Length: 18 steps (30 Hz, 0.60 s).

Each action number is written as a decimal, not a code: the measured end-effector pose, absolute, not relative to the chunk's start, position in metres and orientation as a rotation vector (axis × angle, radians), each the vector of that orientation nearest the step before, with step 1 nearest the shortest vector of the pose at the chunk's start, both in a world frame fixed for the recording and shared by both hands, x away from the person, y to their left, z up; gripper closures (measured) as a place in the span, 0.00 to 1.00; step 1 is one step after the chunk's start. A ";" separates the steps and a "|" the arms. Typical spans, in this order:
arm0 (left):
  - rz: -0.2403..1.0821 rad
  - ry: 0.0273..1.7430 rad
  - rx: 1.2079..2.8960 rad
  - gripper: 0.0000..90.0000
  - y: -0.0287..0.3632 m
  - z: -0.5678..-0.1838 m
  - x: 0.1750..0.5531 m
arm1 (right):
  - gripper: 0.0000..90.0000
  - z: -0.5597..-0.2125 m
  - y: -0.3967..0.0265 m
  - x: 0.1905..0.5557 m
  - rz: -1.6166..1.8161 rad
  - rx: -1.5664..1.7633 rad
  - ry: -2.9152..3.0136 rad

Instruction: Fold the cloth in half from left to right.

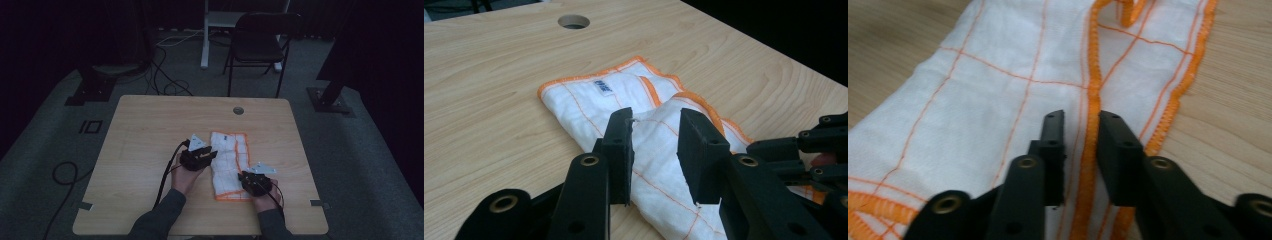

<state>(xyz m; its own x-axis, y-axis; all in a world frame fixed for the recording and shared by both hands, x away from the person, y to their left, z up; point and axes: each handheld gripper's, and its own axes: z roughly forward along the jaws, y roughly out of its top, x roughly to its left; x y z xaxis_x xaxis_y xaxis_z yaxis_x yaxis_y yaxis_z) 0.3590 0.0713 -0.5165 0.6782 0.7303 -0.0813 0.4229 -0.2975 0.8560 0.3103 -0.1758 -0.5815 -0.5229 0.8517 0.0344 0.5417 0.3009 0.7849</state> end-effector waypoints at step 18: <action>0.400 0.893 1.964 0.74 0.066 -0.525 0.357 | 0.97 -0.560 -0.181 0.281 1.149 1.202 2.097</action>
